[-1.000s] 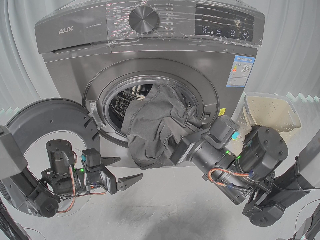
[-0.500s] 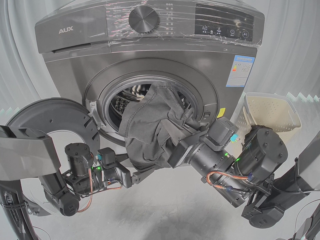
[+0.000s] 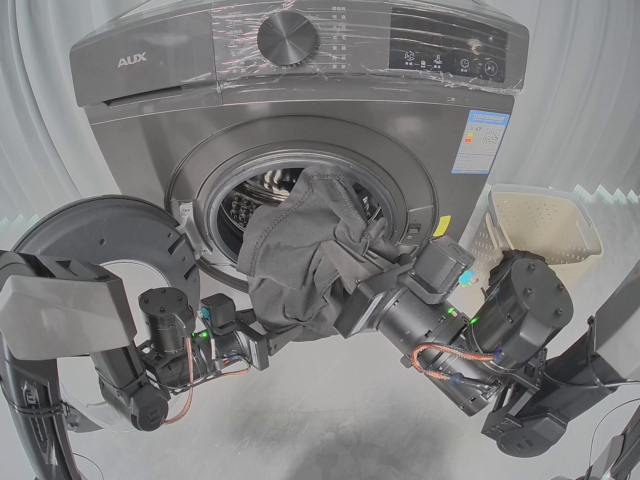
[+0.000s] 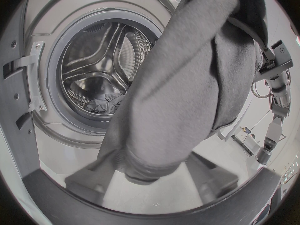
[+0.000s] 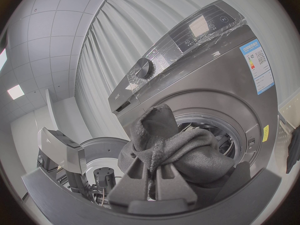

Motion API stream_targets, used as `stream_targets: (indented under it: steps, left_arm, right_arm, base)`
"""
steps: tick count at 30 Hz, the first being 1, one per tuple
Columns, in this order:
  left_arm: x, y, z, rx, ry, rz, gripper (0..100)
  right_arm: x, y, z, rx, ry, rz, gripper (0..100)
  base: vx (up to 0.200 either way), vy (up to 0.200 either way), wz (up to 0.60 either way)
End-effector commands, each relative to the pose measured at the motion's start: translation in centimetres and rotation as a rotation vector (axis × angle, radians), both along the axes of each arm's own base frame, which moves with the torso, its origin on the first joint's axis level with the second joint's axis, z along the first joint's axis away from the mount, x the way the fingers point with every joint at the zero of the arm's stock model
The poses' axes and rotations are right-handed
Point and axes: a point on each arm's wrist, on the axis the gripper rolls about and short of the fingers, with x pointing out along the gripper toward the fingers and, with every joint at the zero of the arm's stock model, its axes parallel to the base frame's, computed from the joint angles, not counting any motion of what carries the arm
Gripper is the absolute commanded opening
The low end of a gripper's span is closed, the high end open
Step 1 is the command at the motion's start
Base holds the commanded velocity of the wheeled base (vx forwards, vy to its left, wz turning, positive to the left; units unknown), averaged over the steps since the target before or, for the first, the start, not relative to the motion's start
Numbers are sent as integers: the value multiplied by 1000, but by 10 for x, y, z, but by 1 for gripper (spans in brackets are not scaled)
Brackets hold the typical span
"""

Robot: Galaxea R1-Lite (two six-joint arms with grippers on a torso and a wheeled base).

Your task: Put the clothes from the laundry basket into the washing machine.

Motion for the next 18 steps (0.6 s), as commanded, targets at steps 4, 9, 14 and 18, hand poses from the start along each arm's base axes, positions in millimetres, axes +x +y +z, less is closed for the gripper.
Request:
stream_targets:
  steps: [4,9,14,18]
  left_arm:
    - [1,-6,1,7,-23,-3,0]
    - [-15,-10,10,12,-33,6,0]
    - [-46,-4,24,16,-23,-32,0]
    - [-69,3,35,11,-22,-62,0]
  right_arm:
    - [0,0,-1,2,2,0,0]
    - [4,-5,-13,-32,37,-13,0]
    - [9,-6,-22,-52,58,-25,0]
    - [12,-5,-28,-65,70,-29,100]
  base:
    - [0,0,0]
    - [0,0,0]
    - [0,0,0]
    - [0,0,0]
